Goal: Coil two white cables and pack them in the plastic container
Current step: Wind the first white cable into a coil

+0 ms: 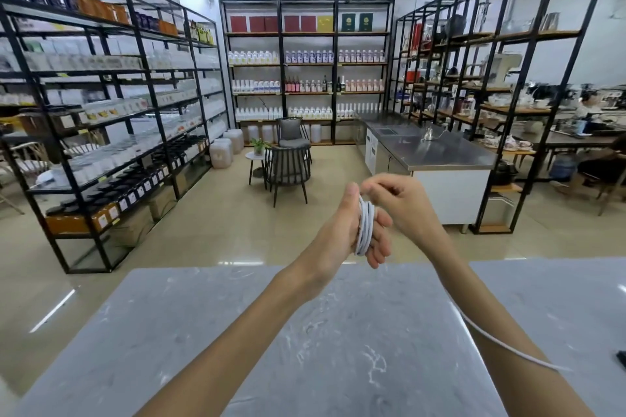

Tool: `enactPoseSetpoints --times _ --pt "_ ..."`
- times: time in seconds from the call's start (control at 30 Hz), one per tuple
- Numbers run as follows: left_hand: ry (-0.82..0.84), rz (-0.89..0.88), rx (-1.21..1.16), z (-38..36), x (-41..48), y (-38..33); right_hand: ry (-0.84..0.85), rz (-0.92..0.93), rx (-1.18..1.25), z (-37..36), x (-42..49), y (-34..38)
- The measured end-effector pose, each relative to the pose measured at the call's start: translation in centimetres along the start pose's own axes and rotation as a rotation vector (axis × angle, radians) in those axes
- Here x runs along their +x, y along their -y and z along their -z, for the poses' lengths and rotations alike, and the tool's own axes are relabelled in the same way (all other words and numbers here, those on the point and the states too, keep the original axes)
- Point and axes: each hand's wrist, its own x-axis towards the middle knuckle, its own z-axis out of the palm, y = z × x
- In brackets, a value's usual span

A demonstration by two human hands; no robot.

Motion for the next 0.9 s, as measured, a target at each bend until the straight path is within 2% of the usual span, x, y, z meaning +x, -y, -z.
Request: enactPoseSetpoints --times 0.1,0.2,0.27,0.33,0.4,0.47,0.53,0.6,0.67,0.77,0.9 --pt "-0.035 -0.025 -0.215 1.5 0.6 0.1 0.178 -0.165 0.118 -2.1 -3.2 -0.8" --pt "-0.128 0.022 -0.397 3.1 1.6 0.8 0.292 -0.285 0.107 -4.2 -7.8 -0.6" --pt "-0.220 0.032 -0.324 3.9 2.5 1.7 0.337 -0.339 0.142 -4.5 -10.4 -0.1" --pt "-0.295 0.031 -0.145 4.4 2.9 2.7 0.422 -0.353 0.103 -3.8 -12.2 1.1" --pt "-0.268 0.037 -0.005 4.5 2.5 3.9 0.507 -0.276 -0.044 -2.4 -12.9 2.7" --pt "-0.156 0.043 0.074 3.7 1.7 5.1 0.441 -0.099 -0.313 -0.3 -11.8 3.8" --pt "0.010 0.034 0.121 2.2 0.9 6.0 0.214 0.129 -0.542 2.2 -8.8 4.1" --pt "0.148 0.033 0.126 0.6 0.4 5.9 0.096 0.269 -0.591 4.0 -5.3 3.4" --pt "0.199 0.037 0.053 -0.4 0.3 5.2 0.123 0.270 -0.465 4.0 -3.0 1.4" --pt "0.166 -0.012 0.002 -0.4 0.1 3.9 0.155 0.125 -0.229 1.4 -3.1 -2.0" --pt "0.149 0.130 0.002 0.3 -0.7 3.8 -0.073 0.119 -0.110 0.3 -3.8 -3.6"
